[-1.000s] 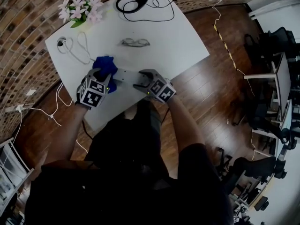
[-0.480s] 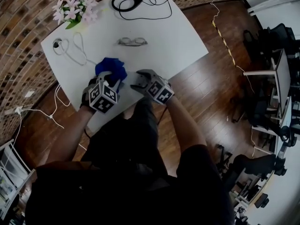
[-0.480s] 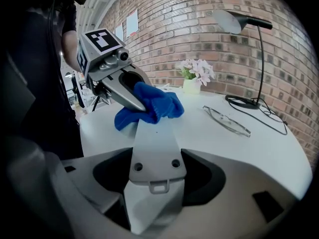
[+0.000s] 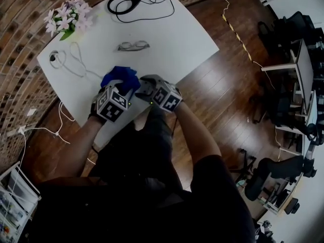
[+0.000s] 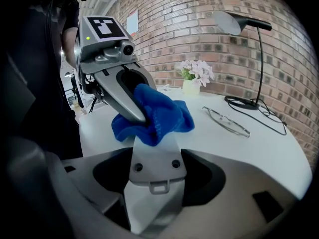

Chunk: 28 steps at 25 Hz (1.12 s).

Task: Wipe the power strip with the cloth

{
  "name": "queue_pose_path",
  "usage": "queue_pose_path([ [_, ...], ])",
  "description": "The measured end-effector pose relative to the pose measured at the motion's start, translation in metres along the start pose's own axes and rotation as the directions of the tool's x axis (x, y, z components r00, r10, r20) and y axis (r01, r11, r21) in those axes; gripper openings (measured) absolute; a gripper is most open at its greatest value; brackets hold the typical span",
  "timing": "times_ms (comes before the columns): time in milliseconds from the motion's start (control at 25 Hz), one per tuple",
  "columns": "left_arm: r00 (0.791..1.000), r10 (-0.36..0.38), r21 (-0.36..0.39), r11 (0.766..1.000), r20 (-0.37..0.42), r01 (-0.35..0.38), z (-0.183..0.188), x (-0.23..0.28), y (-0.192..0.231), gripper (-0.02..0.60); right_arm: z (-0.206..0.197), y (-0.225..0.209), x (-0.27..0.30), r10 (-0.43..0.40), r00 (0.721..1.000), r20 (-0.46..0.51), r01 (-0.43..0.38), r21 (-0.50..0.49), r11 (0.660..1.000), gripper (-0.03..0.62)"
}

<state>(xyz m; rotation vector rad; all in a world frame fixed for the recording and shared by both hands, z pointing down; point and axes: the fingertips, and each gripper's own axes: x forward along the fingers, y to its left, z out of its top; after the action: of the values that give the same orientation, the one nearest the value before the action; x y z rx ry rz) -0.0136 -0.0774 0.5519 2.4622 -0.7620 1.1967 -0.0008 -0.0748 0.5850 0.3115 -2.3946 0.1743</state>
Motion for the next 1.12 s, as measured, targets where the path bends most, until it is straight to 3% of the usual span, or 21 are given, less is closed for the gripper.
queue_pose_path([
  [160, 0.996, -0.078, -0.080, 0.993, 0.044, 0.082, 0.016, 0.005, -0.013, 0.104, 0.001, -0.002, -0.001, -0.004, 1.000, 0.004, 0.004, -0.003, 1.000, 0.295],
  [320, 0.983, -0.171, -0.182, 0.967, 0.062, 0.179, 0.026, 0.017, -0.022, 0.104, 0.001, -0.001, -0.002, -0.010, 1.000, 0.009, 0.011, -0.008, 1.000, 0.295],
  [440, 0.971, -0.231, -0.193, 0.952, 0.053, 0.237, 0.029, 0.022, -0.027, 0.104, 0.001, -0.001, -0.002, -0.012, 1.000, 0.010, 0.013, -0.010, 1.000, 0.295],
  [680, 0.968, -0.246, -0.150, 0.957, 0.042, 0.249, 0.037, 0.028, -0.035, 0.103, -0.002, -0.003, -0.001, -0.014, 1.000, 0.011, 0.014, -0.013, 1.000, 0.295],
  [880, 0.965, -0.258, -0.193, 0.945, 0.052, 0.263, 0.039, 0.030, -0.035, 0.103, 0.000, -0.003, -0.002, -0.008, 1.000, 0.009, 0.008, -0.010, 1.000, 0.295],
  [1120, 0.975, -0.216, -0.204, 0.953, 0.052, 0.222, 0.041, 0.031, -0.034, 0.104, 0.001, -0.004, -0.002, -0.008, 1.000, 0.003, 0.008, 0.004, 1.000, 0.295],
])
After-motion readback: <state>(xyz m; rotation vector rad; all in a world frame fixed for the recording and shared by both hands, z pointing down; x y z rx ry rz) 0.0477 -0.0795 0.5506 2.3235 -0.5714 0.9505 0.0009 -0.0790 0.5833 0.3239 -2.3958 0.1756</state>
